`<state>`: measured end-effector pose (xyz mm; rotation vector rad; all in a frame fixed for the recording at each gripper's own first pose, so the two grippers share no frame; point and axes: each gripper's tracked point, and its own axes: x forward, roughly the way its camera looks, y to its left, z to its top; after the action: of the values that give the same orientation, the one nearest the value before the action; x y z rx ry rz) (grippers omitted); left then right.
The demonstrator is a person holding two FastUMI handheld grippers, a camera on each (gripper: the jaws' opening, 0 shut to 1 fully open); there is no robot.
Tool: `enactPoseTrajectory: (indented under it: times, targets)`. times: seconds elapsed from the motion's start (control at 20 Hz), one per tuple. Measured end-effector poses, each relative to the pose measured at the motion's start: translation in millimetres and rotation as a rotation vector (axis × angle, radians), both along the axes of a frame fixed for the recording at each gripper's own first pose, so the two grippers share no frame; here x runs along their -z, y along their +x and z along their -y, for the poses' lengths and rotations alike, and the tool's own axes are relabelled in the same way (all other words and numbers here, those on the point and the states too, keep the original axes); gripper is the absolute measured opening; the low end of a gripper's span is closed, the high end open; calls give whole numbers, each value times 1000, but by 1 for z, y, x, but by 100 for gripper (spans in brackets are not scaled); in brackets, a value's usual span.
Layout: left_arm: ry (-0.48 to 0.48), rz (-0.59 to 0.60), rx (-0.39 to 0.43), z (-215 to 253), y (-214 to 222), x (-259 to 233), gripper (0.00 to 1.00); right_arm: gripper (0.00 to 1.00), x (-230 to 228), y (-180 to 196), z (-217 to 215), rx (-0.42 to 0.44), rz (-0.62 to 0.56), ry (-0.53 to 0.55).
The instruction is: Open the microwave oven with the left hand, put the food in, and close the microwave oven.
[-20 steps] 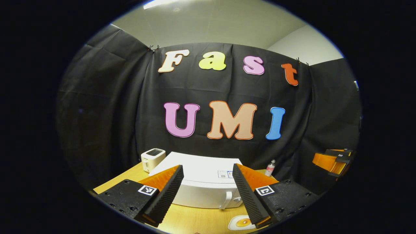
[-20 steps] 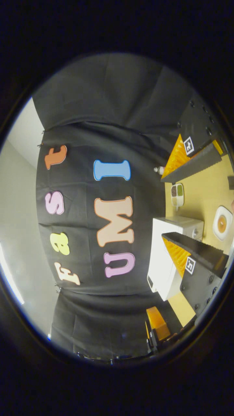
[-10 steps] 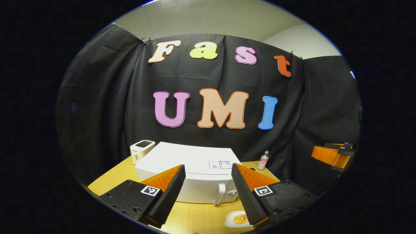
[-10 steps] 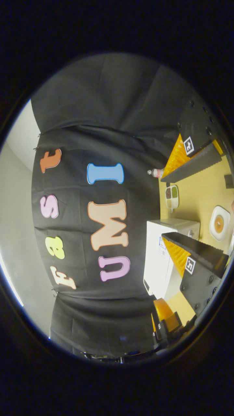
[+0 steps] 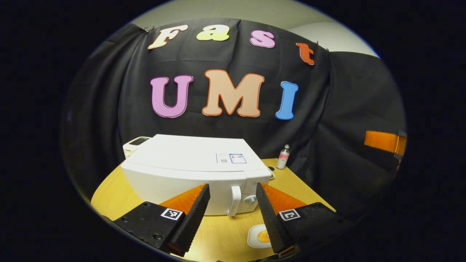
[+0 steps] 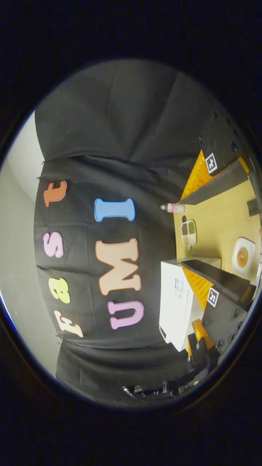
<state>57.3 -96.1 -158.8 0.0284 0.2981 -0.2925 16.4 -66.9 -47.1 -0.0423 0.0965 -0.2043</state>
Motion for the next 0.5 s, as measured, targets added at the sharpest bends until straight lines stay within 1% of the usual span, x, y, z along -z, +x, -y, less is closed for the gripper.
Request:
enactPoseTrajectory:
  times: [0.15,0.25,0.3,0.35,0.4,0.45,0.5]
  targets:
    - [21,-46,23,4,8,31,81,92,-1,-6,7,45,1,1]
    - [41,-78,38,6,13,53,79,92,1,-11,12,73,-7,-3]
    - [50,-88,48,7,18,63,80,92,3,-13,14,87,-9,-5]
    - [56,-93,57,9,22,72,82,92,3,-15,16,102,-12,-6]
    - [63,-93,65,11,25,81,80,92,5,-17,18,114,-16,-5]
    - [83,-99,68,10,30,92,82,92,6,-19,19,124,-21,0]
    - [105,-107,68,9,34,104,79,92,10,-20,19,131,-28,6]
